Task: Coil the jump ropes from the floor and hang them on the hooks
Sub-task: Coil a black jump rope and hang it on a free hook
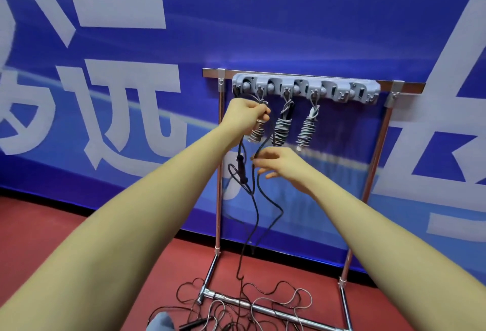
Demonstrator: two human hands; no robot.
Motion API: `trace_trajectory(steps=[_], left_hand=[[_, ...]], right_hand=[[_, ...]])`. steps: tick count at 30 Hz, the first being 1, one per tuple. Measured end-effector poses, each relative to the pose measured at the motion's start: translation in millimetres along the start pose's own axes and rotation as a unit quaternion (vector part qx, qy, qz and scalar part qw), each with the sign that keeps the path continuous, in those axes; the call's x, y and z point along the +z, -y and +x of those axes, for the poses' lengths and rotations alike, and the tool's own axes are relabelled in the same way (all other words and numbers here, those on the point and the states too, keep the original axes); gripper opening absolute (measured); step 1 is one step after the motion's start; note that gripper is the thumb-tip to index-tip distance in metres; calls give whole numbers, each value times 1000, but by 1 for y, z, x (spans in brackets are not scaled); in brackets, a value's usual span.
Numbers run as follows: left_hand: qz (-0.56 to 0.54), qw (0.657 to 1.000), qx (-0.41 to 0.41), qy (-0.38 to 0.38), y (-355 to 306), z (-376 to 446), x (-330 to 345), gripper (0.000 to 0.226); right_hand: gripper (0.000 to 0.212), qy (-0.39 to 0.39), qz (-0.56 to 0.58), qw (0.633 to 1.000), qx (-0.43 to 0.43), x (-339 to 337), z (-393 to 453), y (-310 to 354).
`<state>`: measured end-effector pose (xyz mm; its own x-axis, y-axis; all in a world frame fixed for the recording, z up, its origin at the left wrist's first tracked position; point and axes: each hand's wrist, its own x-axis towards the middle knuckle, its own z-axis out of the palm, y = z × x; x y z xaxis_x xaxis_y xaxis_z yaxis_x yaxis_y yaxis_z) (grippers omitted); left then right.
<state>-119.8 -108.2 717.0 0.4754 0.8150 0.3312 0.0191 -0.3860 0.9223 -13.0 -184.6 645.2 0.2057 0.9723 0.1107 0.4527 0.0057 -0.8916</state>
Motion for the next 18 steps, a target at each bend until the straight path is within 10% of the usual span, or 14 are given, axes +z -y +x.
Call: trace_trajectory(steps=[8,18], left_hand=[[35,999,-6,0,-8,6,-10,29],[186,967,8,176,46,-35,2,16]], right_hand=[[12,-28,62,997,-20,-1,5,13],[17,-162,299,939,-42,-23,14,26]])
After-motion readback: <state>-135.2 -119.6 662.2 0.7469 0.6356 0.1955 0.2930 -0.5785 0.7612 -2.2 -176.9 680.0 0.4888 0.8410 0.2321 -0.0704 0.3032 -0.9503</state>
